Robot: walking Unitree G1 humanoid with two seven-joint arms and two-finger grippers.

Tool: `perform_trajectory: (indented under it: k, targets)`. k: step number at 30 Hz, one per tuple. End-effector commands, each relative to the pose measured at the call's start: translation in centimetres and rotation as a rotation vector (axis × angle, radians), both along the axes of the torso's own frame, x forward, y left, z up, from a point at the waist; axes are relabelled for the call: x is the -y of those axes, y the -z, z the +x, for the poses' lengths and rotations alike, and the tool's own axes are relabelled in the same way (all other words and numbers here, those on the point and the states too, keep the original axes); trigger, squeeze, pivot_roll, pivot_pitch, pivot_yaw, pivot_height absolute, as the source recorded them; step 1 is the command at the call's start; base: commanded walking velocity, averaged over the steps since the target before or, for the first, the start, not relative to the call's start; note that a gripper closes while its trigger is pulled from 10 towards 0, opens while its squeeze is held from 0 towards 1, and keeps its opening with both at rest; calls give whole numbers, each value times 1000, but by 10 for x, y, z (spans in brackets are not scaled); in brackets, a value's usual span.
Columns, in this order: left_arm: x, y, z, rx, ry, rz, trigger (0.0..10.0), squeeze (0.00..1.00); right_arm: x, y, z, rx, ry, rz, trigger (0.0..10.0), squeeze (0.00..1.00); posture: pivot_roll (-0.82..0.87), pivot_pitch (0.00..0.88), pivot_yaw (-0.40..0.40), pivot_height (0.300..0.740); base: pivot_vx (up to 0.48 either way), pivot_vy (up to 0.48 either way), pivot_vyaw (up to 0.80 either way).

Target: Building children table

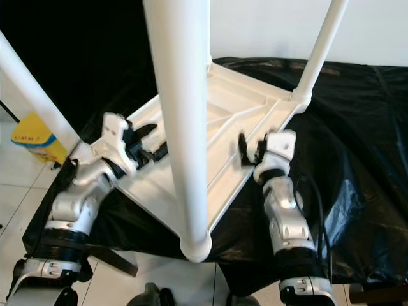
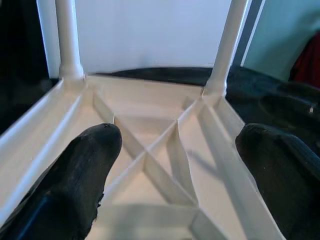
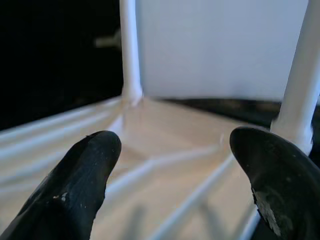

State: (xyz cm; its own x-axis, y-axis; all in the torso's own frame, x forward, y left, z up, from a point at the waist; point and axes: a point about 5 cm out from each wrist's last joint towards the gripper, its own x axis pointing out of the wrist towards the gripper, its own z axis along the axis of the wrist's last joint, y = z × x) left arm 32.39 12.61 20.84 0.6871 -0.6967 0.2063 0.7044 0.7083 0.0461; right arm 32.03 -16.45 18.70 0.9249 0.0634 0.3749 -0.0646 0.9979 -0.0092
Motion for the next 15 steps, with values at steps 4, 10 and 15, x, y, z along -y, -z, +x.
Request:
perform_trajectory:
  k: [4, 10, 15]
  targets:
    - [0, 10, -2, -36, -1, 10, 10000, 0, -1, 5, -1, 1, 5, -9, 10000, 0, -36, 116, 37, 740, 0, 0, 0]
    - [4, 12, -2, -40, 4, 14, 10000, 0, -2, 4, 0, 12, 4, -9, 10000, 0, -39, 111, 38, 740, 0, 0, 0]
    - [4, 11, -3, -46, 1, 14, 10000, 0, -1, 3, -1, 7, 4, -8, 10000, 0, -39, 111, 37, 740, 0, 0, 0]
